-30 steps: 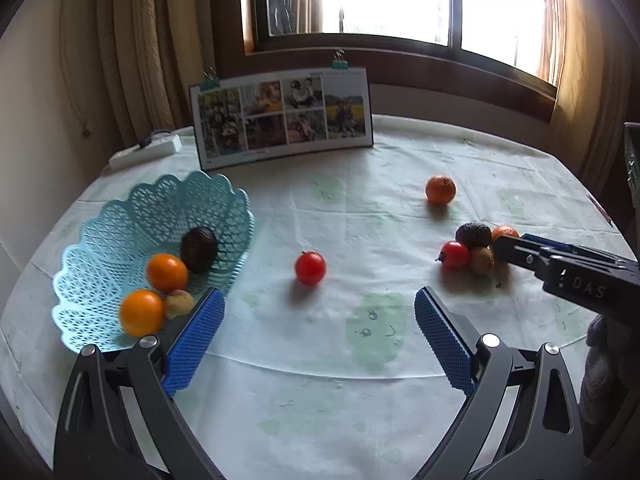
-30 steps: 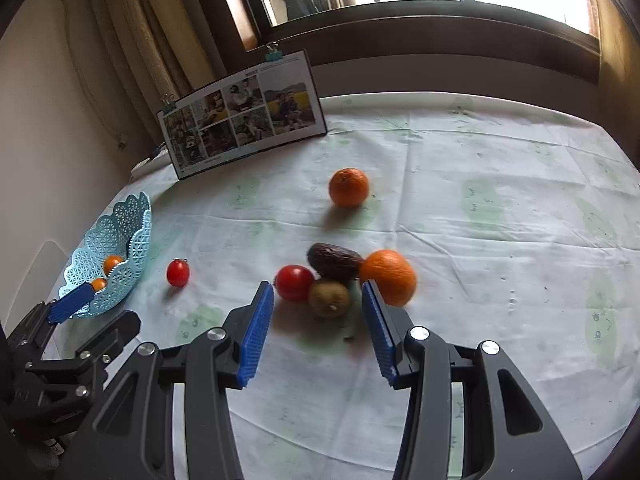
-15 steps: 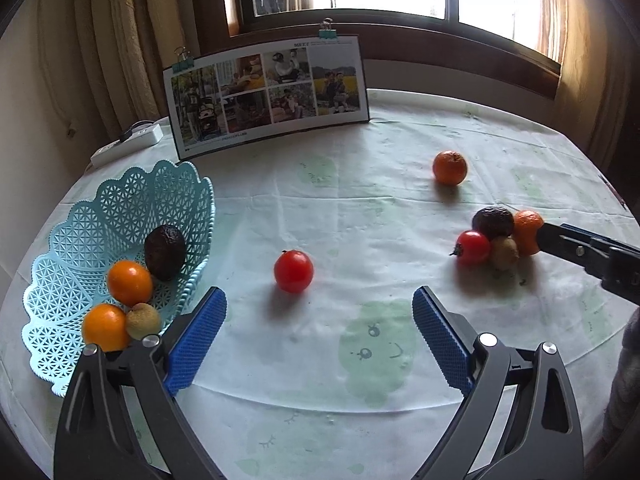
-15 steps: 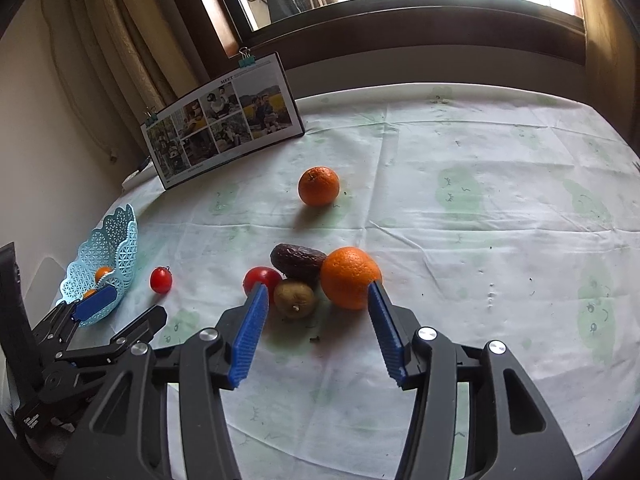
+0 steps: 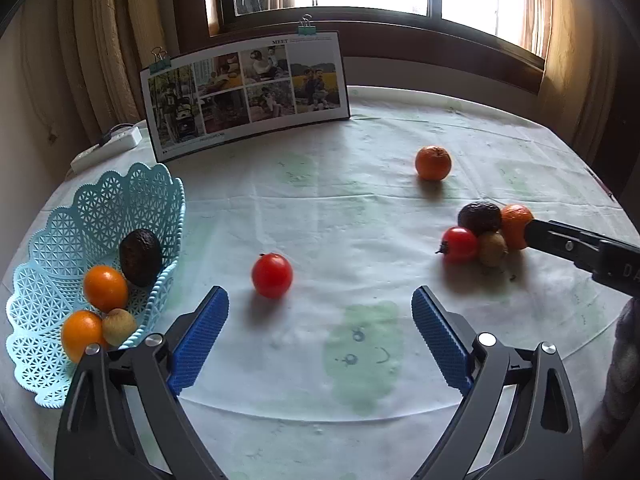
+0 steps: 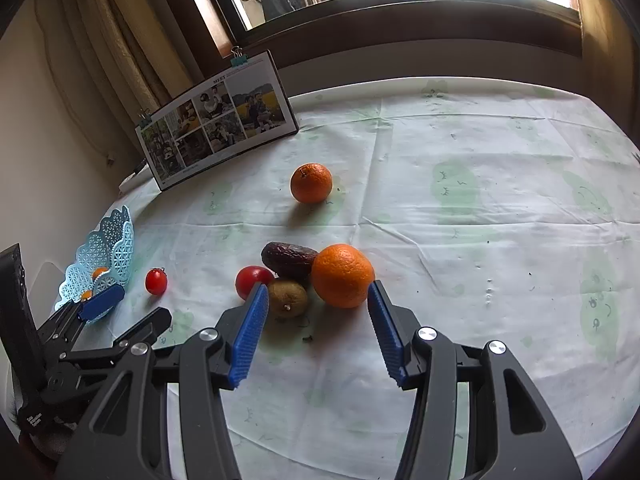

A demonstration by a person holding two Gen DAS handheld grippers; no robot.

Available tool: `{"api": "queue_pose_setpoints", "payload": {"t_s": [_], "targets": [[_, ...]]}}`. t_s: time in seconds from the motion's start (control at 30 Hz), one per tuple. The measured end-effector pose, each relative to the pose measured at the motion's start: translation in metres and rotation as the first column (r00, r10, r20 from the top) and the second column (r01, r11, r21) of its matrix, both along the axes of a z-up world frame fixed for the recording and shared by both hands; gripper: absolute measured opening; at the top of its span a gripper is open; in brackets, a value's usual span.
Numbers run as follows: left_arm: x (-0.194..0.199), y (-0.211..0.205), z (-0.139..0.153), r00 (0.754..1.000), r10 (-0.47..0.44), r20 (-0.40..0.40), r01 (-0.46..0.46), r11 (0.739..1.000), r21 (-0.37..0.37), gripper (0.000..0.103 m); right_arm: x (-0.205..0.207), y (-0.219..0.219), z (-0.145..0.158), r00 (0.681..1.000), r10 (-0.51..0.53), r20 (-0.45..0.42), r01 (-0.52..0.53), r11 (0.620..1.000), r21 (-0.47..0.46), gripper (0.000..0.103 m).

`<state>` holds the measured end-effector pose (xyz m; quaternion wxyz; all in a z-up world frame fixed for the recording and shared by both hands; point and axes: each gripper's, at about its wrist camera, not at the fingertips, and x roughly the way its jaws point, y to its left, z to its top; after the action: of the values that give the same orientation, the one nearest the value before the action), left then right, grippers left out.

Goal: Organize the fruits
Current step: 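Grasp the red tomato with the left tool while the right tool approaches the orange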

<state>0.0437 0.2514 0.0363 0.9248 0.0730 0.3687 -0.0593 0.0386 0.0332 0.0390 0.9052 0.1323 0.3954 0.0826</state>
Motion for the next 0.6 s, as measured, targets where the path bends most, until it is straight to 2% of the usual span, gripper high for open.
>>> {"api": "queue_pose_setpoints", "payload": {"t_s": [0.17, 0.3, 0.37, 0.47, 0.5, 0.6], "targets": [[0.007, 0.011, 0.000, 0.998, 0.051, 0.027, -0.052, 0.998, 0.036, 0.095, -0.001, -0.003, 0.001, 1.000, -0.012, 0.006, 0.012, 1.000, 0.004, 0.052], [0.014, 0.021, 0.002, 0.997, 0.076, 0.030, -0.077, 0.997, 0.032, 0.095, -0.001, -0.006, 0.001, 1.000, -0.020, 0.004, 0.019, 1.000, 0.008, 0.052], [0.017, 0.020, 0.001, 0.997, 0.076, 0.027, -0.077, 0.996, 0.044, 0.092, -0.001, -0.006, 0.001, 1.000, -0.019, 0.004, 0.019, 1.000, 0.008, 0.052], [0.022, 0.016, 0.001, 0.997, 0.070, 0.017, -0.070, 0.997, 0.044, 0.078, -0.001, -0.007, 0.001, 1.000, -0.024, 0.007, 0.024, 1.000, 0.009, 0.052], [0.023, 0.015, 0.002, 0.998, 0.061, 0.009, -0.061, 0.998, 0.032, 0.070, -0.001, -0.008, 0.001, 1.000, -0.027, 0.007, 0.027, 1.000, 0.010, 0.052], [0.027, 0.009, 0.002, 0.999, 0.045, -0.001, -0.045, 0.999, 0.026, 0.067, 0.000, -0.010, 0.000, 0.999, -0.035, 0.005, 0.035, 0.999, 0.016, 0.052]]}}
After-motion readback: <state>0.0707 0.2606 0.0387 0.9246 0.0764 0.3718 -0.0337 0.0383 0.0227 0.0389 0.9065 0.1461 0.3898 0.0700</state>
